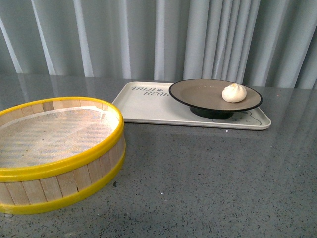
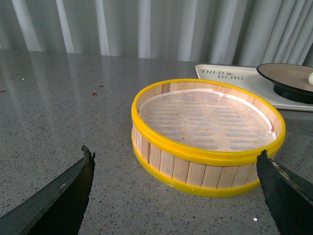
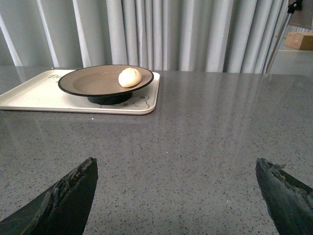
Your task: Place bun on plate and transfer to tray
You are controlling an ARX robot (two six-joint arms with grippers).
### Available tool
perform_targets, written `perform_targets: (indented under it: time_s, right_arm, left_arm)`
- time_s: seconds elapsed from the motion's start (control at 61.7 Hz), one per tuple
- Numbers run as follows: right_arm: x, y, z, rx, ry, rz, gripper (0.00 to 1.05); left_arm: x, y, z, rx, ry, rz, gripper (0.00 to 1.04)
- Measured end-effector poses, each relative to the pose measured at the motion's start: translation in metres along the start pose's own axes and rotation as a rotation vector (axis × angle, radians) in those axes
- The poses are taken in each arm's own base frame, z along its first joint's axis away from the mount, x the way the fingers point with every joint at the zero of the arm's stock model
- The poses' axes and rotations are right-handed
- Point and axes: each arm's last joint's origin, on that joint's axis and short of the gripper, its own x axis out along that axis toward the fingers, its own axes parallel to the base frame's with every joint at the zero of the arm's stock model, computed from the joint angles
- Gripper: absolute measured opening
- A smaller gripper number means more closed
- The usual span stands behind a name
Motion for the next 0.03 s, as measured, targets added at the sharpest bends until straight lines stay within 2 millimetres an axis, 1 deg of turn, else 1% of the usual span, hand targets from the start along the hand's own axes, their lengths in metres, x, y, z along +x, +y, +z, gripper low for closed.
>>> perform_targets:
  time_s: [0.032]
  right_arm:
    - [0.0000,0.0000,0.0000,0.000,0.000,0.000,0.96]
  left_arm:
    - [0.0000,0.0000,0.0000,0.000,0.000,0.000,0.98]
